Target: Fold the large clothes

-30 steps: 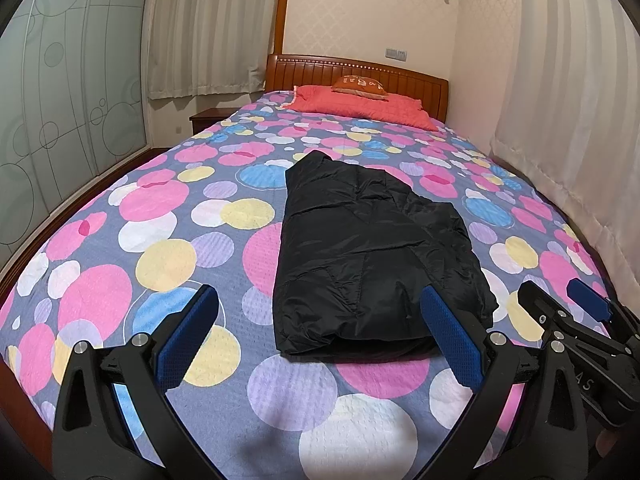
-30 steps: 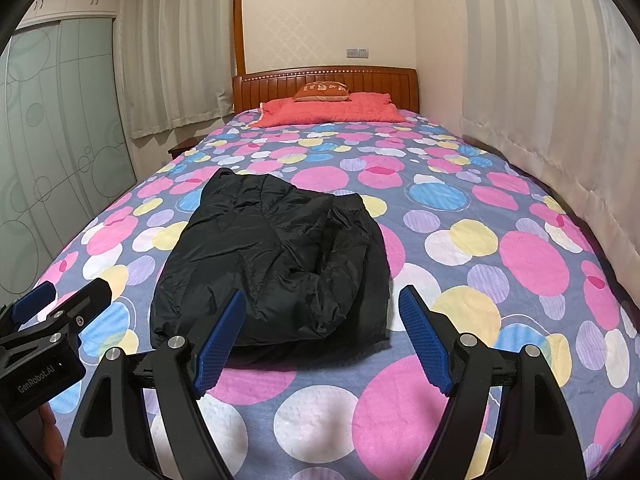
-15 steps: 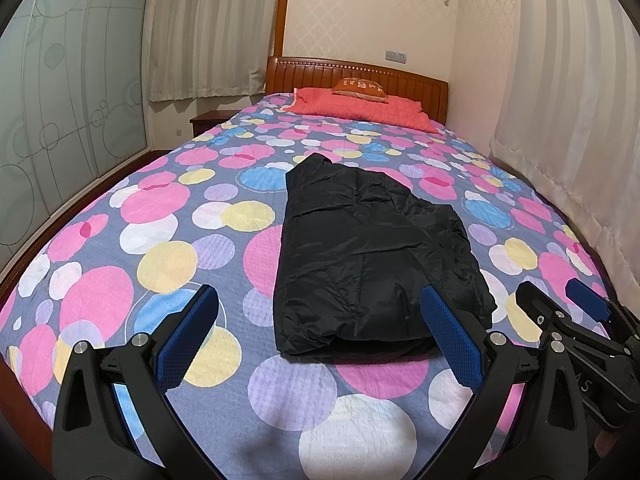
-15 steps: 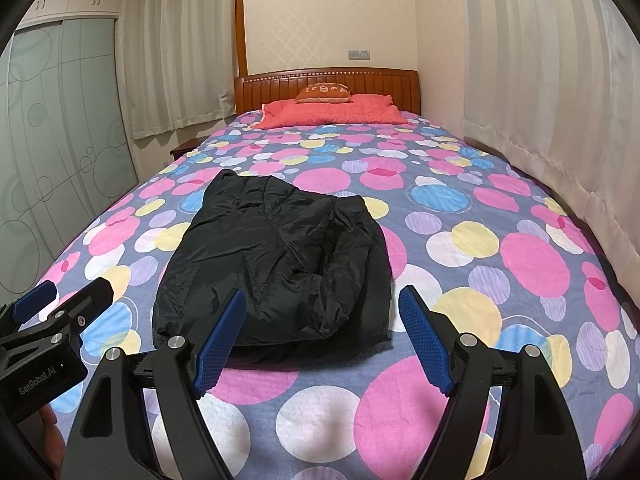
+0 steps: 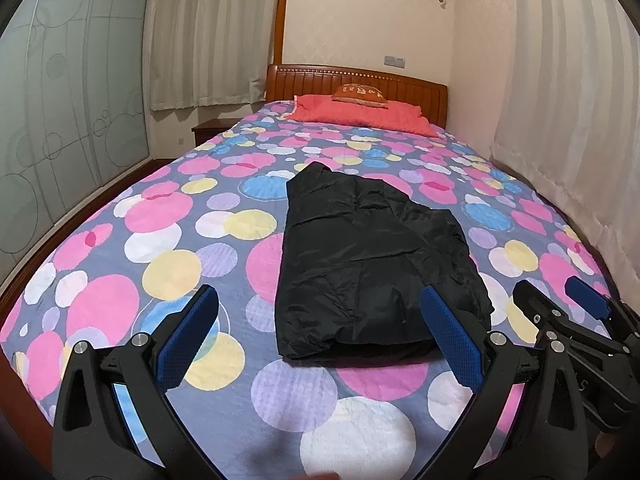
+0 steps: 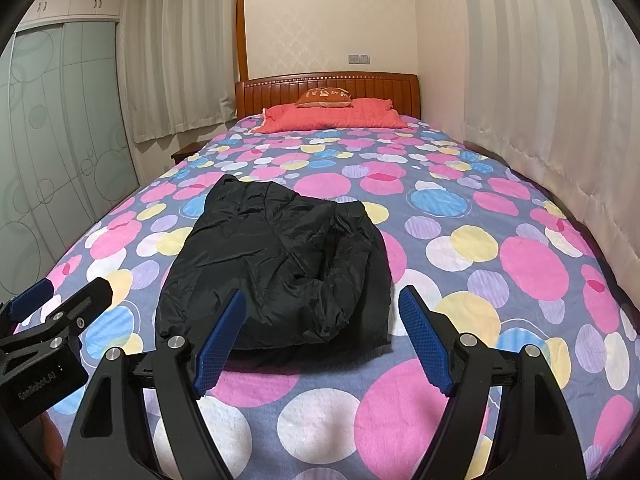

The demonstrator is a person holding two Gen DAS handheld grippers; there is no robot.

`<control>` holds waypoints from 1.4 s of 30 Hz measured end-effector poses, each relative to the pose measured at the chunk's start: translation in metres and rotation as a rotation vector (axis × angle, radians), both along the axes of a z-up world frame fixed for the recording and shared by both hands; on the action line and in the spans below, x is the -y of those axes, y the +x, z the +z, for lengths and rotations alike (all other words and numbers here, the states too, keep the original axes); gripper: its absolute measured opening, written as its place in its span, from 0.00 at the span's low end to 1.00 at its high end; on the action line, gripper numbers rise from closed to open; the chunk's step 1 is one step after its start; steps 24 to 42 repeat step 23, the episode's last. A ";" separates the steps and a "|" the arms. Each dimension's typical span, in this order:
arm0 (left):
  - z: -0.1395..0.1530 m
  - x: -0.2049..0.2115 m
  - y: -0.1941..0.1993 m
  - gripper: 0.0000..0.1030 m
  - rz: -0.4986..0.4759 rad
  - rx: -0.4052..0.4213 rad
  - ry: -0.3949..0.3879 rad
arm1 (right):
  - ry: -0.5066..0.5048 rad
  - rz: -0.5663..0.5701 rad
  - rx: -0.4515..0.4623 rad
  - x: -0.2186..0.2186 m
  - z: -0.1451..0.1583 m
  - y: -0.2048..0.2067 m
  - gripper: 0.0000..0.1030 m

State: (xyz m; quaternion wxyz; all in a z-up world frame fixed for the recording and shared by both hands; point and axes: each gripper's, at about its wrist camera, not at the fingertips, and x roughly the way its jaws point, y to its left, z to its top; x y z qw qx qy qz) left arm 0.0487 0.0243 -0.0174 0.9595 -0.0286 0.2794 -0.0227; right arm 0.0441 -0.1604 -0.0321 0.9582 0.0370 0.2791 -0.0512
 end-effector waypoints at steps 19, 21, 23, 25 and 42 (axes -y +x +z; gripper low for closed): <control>-0.018 0.007 0.021 0.98 0.001 0.002 0.067 | 0.022 -0.013 -0.029 0.016 -0.018 0.014 0.76; -0.028 -0.001 0.036 0.98 0.015 -0.037 0.082 | 0.023 -0.034 -0.036 0.028 -0.021 0.017 0.76; -0.037 -0.015 0.049 0.98 0.058 -0.067 0.084 | 0.017 -0.081 -0.049 0.051 -0.027 0.024 0.81; -0.037 -0.015 0.049 0.98 0.058 -0.067 0.084 | 0.017 -0.081 -0.049 0.051 -0.027 0.024 0.81; -0.037 -0.015 0.049 0.98 0.058 -0.067 0.084 | 0.017 -0.081 -0.049 0.051 -0.027 0.024 0.81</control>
